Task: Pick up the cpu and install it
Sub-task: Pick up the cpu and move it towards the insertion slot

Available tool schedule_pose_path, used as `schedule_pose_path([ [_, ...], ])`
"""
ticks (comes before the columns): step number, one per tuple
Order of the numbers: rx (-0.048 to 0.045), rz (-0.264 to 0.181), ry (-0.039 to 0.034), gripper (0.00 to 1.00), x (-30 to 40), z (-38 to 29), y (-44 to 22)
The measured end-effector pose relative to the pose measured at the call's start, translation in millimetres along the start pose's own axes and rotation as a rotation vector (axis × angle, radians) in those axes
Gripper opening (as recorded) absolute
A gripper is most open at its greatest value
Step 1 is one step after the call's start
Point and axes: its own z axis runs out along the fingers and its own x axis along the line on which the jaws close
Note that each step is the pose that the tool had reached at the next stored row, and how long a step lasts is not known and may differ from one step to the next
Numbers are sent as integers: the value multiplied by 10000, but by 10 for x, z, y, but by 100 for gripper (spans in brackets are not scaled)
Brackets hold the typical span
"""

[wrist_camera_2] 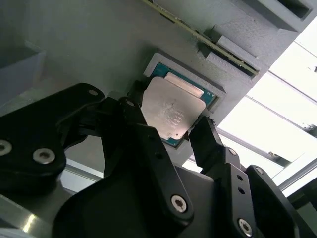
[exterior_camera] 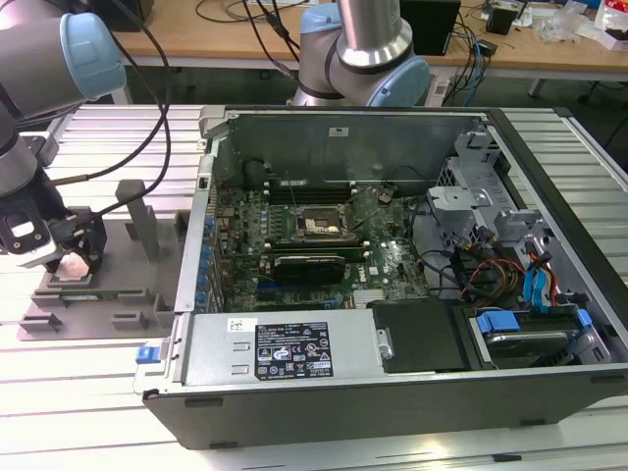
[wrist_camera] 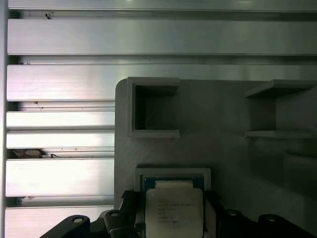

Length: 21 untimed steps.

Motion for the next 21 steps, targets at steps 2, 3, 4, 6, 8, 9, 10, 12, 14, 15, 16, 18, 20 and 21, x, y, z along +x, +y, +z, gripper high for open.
schedule_pose_path([
  [2,-1,0,-3,64,-1,-17,1],
  [3,-1,0,-2,64,-1,-25,1],
  [4,-1,0,-2,64,-2,-26,1],
  [6,0,2,1,64,-8,-27,1],
  [8,1,0,0,64,-15,-26,0],
  [9,1,1,0,64,-17,-26,0],
  [10,1,1,1,64,-19,-27,0],
  [12,0,0,-1,64,-20,-29,0],
  [14,0,0,-1,64,-20,-30,0],
  [15,0,0,0,64,-20,-30,0],
  [16,0,0,-1,64,-20,-30,0],
  [18,0,0,0,64,-20,-30,0],
  [20,1,0,1,64,-20,-33,0],
  [21,0,0,0,64,-20,-33,0],
])
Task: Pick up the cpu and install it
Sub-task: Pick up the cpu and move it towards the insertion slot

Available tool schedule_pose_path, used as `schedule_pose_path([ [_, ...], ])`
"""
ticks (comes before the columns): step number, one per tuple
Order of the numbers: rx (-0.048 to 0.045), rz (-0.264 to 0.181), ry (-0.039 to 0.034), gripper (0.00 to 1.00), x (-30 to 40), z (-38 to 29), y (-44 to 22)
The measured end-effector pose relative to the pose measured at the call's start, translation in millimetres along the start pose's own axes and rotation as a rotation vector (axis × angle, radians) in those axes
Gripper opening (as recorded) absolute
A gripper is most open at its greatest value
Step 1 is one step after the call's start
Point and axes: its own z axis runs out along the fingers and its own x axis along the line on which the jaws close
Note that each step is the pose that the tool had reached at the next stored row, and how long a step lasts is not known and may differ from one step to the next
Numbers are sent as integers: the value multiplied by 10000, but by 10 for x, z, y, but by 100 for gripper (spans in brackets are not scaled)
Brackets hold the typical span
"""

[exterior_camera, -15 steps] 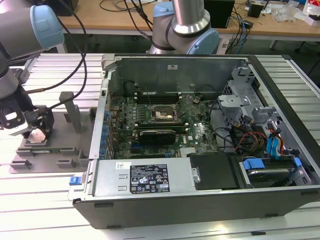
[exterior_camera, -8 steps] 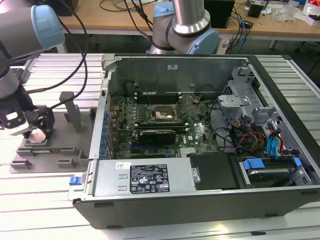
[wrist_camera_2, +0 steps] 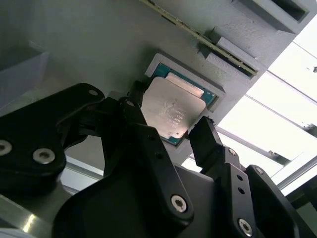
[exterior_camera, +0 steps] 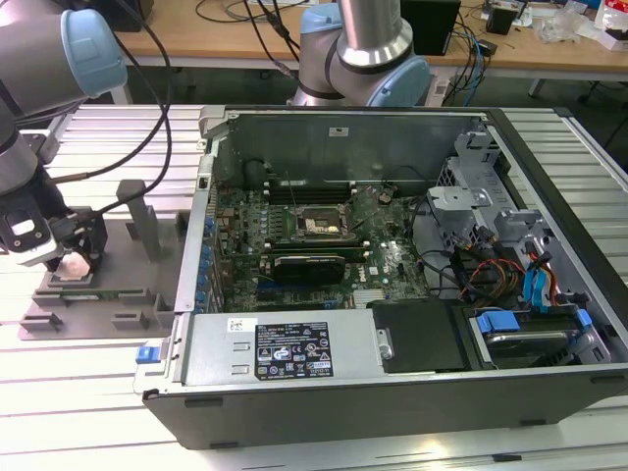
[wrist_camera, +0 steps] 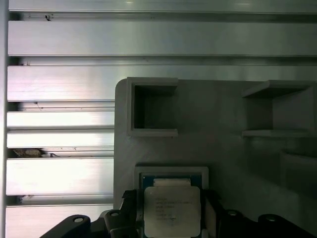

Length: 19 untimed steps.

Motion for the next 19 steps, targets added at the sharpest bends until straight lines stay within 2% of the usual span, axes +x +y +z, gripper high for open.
schedule_pose_path([
  [2,0,0,0,64,0,-3,0],
  [3,0,0,-1,55,0,-6,0],
  [5,1,0,1,55,-3,-93,3],
  [11,0,0,0,55,-6,-200,8],
  [14,0,0,-1,55,-9,-281,11],
  [15,0,0,0,55,-11,-333,13],
  [19,0,0,0,55,-13,-425,17],
])
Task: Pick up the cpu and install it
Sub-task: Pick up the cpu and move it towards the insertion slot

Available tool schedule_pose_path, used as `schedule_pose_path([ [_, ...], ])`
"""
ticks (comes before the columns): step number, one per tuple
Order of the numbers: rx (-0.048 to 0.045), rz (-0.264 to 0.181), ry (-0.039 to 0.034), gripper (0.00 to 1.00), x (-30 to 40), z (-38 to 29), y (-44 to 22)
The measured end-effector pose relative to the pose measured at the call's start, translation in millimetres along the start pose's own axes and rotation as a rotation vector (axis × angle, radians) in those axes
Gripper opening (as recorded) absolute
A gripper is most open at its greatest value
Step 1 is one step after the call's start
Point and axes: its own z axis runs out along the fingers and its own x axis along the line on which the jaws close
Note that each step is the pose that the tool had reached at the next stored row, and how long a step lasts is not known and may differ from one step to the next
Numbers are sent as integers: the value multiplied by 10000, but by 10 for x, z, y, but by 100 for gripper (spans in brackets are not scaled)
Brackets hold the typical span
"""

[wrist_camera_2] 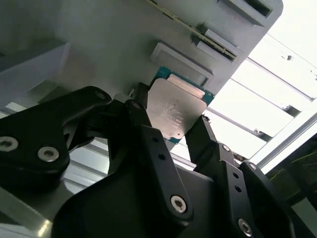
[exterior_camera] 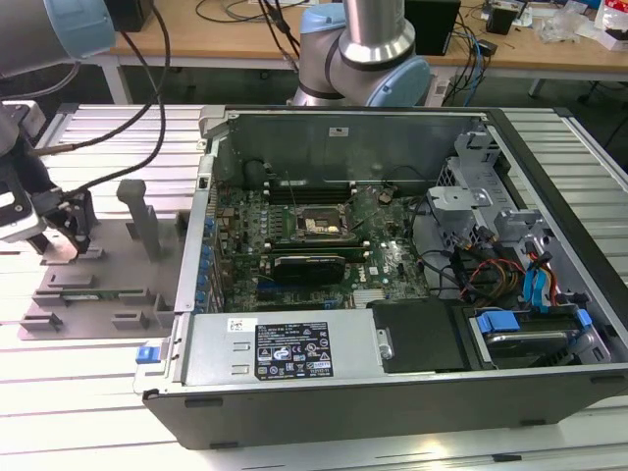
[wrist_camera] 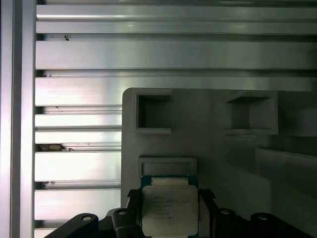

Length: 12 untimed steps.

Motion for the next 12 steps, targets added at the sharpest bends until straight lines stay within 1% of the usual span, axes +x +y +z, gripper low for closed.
schedule_pose_path([
  [1,0,0,-1,55,-1,-21,1],
  [5,0,0,-1,55,-5,-148,6],
  [6,-1,0,-1,55,-6,-194,8],
  [8,1,-1,0,55,-8,-245,10],
  [10,0,-1,-1,55,-10,-322,15],
  [12,0,0,0,55,-11,-358,16],
])
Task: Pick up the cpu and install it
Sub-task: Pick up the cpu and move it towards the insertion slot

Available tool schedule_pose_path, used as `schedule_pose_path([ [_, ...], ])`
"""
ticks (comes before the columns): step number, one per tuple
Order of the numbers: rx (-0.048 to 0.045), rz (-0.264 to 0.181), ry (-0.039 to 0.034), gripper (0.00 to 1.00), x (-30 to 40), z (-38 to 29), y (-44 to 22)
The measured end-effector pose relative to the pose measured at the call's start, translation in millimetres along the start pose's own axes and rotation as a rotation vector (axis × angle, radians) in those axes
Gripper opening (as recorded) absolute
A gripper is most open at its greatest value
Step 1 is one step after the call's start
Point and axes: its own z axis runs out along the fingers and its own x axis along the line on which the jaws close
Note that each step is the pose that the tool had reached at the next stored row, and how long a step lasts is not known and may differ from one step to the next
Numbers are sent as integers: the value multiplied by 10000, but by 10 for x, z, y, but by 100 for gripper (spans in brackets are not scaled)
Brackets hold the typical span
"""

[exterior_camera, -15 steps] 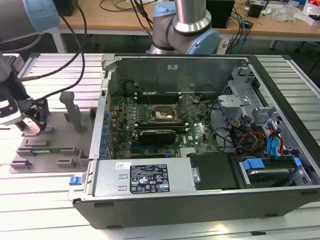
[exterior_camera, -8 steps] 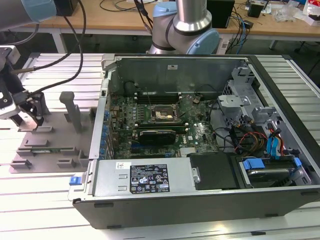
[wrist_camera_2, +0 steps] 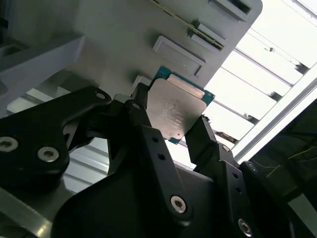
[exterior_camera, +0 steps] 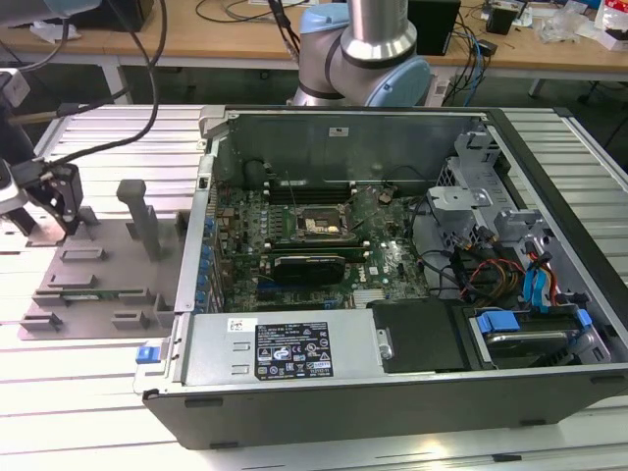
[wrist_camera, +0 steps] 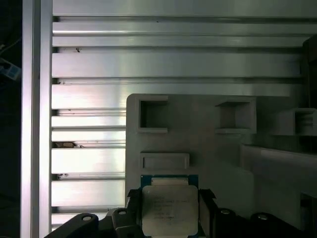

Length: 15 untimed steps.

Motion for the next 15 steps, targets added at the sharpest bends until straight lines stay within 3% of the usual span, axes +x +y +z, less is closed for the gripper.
schedule_pose_path([
  [6,0,0,0,55,-4,-110,5],
  [11,0,0,0,55,-9,-284,12],
  [15,-1,0,-1,55,-11,-355,15],
])
